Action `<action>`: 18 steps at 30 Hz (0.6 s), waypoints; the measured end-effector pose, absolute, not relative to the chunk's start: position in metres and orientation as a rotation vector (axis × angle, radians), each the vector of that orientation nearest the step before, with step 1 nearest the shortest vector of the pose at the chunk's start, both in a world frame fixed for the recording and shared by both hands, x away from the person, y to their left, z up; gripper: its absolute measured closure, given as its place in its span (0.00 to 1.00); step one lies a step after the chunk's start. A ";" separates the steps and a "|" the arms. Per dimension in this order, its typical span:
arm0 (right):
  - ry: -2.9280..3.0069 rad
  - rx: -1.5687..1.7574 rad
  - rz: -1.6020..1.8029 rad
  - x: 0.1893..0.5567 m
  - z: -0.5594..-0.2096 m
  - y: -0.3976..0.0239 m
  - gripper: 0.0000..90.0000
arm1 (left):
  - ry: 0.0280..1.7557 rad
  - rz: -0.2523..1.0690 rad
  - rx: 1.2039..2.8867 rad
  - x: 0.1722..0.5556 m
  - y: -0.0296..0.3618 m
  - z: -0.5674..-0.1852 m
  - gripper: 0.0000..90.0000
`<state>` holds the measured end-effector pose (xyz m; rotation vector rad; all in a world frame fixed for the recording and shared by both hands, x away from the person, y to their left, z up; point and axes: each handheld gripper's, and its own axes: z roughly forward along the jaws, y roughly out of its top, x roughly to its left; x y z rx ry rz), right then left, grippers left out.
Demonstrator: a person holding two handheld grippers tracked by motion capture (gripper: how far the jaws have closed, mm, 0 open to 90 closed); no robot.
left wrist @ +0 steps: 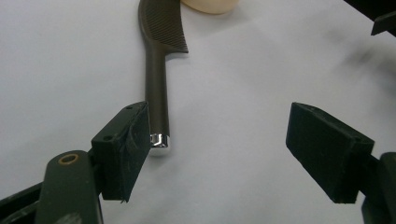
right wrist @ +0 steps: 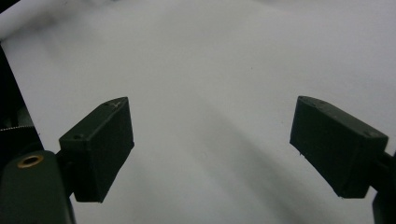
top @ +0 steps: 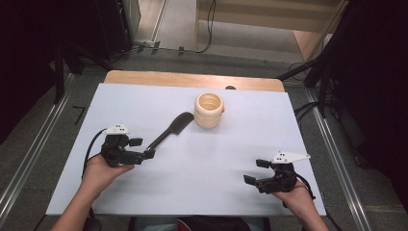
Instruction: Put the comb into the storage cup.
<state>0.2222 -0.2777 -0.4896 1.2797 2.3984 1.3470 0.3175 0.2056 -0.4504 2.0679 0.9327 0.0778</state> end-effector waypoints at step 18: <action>2.390 1.291 1.356 0.223 -0.489 -0.279 0.13 | 0.923 0.055 2.098 0.346 0.189 -0.446 0.26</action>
